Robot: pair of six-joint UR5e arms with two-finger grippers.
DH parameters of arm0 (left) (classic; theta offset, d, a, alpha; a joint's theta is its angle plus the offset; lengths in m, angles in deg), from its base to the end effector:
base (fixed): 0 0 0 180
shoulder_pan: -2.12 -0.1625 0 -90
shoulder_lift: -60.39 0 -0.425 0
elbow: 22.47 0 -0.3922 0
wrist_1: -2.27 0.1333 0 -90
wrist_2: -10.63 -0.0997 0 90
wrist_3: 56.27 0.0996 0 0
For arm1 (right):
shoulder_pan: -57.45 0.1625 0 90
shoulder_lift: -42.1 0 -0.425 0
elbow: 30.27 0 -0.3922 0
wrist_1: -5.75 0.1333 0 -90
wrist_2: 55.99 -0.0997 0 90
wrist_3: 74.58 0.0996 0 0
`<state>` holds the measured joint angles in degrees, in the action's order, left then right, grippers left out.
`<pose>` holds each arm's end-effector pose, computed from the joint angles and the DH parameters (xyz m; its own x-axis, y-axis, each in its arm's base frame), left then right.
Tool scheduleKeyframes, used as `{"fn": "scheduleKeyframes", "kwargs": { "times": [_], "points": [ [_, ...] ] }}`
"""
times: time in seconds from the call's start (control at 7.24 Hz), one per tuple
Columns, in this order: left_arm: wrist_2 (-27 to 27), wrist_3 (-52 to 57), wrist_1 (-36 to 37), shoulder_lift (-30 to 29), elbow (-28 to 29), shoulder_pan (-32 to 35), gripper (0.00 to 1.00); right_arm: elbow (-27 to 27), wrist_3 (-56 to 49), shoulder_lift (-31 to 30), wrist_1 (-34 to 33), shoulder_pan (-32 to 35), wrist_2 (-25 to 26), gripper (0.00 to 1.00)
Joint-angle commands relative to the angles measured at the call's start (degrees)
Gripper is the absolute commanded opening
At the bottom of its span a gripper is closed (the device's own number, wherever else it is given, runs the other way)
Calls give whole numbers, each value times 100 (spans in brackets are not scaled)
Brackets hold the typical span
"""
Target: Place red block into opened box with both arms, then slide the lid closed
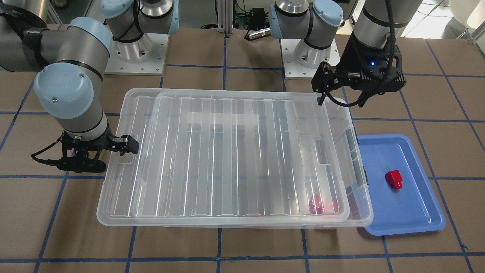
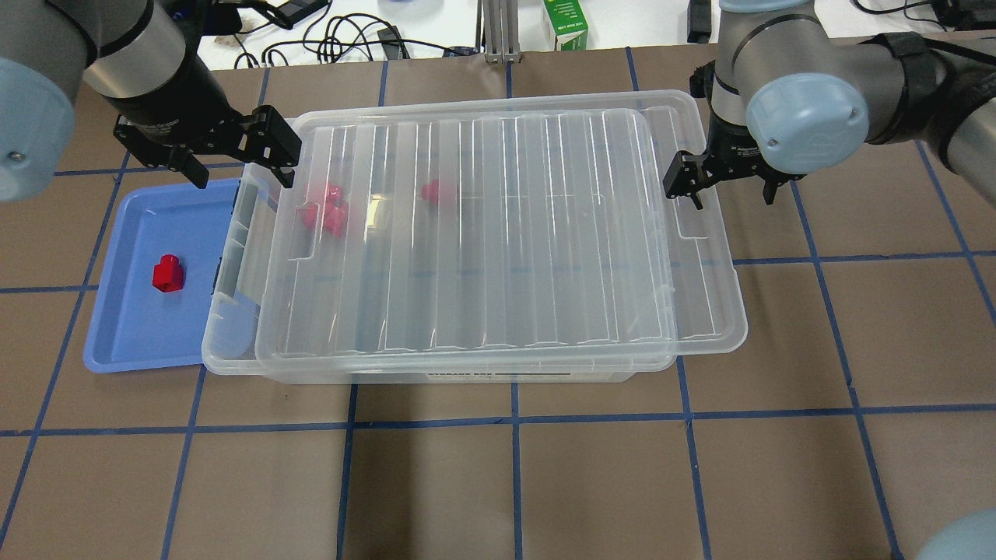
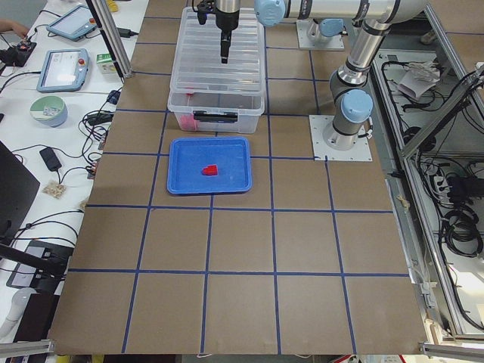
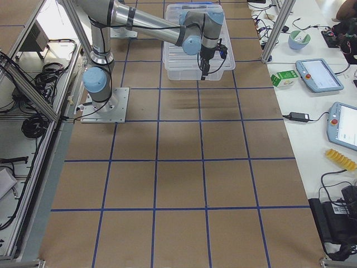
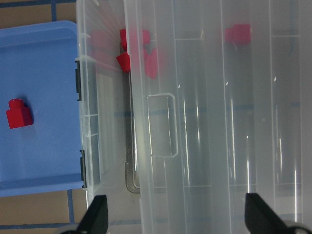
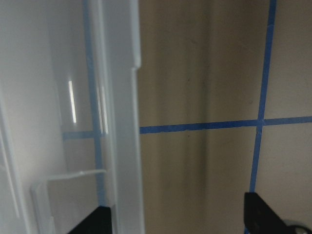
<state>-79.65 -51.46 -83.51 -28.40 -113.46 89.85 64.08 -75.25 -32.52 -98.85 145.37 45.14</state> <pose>-0.1133 -0.4952 0.4973 -0.9990 0.0437 -0.0113 0.0444 0.9961 -0.0767 0.0932 -0.5762 0.3336 -0.9815 0.0067 0.1912 0.0247 0.9955 0.0917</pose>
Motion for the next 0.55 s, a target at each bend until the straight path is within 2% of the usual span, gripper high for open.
{"fn": "scheduleKeyframes", "kwargs": {
  "times": [0.0,0.41],
  "points": [
    [28,2,0,2,28,-1,100,-30,-21,0,26,-178,134,100],
    [37,2,0,11,37,-1,100,-39,-266,-61,79,-424,135,100]
  ]
}}
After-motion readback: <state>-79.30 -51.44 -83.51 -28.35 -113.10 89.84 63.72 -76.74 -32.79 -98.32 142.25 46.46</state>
